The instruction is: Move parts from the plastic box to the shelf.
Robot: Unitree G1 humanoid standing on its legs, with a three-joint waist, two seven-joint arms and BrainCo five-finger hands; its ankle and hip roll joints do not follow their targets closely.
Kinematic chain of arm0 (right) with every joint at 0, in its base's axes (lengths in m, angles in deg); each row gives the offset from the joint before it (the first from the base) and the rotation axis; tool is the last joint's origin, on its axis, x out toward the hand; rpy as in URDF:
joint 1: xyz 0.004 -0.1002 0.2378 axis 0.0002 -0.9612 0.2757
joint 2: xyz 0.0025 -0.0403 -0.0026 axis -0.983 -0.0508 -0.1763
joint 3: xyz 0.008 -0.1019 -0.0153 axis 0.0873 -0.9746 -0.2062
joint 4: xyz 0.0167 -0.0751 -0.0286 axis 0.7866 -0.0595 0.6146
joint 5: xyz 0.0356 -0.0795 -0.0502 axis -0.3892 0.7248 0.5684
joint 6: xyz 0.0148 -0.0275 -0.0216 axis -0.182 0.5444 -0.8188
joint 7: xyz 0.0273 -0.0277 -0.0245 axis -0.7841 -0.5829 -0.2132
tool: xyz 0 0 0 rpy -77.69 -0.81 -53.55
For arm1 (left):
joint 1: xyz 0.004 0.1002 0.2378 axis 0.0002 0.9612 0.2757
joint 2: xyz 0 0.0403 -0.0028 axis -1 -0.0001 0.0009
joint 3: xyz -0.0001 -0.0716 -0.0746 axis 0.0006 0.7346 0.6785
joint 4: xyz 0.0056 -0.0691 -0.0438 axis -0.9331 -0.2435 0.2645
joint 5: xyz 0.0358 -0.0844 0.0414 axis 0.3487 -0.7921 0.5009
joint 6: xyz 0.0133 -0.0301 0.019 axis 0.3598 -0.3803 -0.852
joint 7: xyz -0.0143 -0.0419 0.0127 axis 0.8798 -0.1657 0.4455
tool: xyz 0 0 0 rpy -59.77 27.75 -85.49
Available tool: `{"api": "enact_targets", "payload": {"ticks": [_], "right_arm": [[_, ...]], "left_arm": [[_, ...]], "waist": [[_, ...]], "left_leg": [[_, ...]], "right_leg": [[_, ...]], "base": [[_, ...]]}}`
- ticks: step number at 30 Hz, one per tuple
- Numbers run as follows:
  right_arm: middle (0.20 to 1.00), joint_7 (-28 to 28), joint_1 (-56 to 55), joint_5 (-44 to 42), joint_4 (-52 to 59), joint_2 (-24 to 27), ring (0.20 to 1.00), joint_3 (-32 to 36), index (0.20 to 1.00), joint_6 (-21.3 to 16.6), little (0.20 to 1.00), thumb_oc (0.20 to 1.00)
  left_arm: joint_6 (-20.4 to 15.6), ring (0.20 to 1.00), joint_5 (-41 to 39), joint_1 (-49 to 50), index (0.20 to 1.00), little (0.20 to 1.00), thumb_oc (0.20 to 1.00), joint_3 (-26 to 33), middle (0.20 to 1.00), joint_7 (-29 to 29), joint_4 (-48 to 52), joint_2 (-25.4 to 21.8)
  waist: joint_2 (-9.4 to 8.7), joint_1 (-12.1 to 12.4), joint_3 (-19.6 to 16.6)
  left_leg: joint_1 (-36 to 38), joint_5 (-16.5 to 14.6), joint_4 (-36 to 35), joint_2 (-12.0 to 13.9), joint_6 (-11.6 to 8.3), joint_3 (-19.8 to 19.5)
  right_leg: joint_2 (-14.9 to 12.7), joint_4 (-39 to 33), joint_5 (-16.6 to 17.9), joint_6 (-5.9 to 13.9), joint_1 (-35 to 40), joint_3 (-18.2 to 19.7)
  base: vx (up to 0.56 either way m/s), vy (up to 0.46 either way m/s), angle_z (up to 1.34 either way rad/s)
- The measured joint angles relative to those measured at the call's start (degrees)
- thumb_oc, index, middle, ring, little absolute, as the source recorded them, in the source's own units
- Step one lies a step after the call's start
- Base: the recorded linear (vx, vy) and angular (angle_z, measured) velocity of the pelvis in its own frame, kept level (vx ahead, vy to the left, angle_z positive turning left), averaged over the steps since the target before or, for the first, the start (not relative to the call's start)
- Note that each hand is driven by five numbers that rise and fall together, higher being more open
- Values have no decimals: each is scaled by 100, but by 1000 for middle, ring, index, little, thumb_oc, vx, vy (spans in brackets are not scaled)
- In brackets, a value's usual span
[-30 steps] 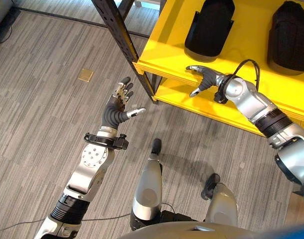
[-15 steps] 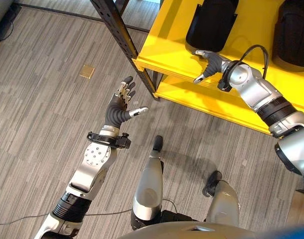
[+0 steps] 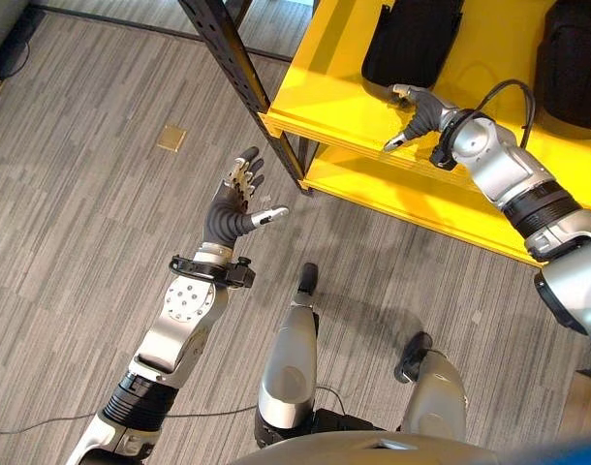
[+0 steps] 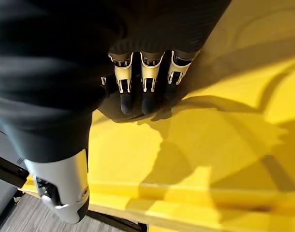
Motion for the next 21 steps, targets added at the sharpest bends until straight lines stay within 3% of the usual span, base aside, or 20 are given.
{"api": "enact_targets", "payload": {"ticks": [21], "right_arm": [[1000,372,276,-5,-553,4,1000,0,1000,-128,1000,1000]], "left_arm": [[-28,1000,-4,-2,1000,1000,1000,-42,1000,74,0,-18]], "waist": [[18,28,-8]], "left_leg": [[-112,-1,81,-36,1,-9]], "right_leg": [[-49,67,0,0,-92,-1]], "base": [[0,0,0]]}}
